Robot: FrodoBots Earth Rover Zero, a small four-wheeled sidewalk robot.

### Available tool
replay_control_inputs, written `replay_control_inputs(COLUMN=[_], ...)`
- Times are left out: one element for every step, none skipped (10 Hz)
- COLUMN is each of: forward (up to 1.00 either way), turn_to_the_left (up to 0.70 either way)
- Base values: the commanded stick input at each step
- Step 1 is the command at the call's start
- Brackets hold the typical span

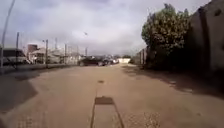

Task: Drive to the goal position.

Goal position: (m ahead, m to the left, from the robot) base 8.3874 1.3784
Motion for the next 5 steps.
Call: replay_control_inputs(forward=[0.7,0.7,0.7,0.7,0.7], turn_to_the_left=[0.03,0.0,0.0,0.0,0.0])
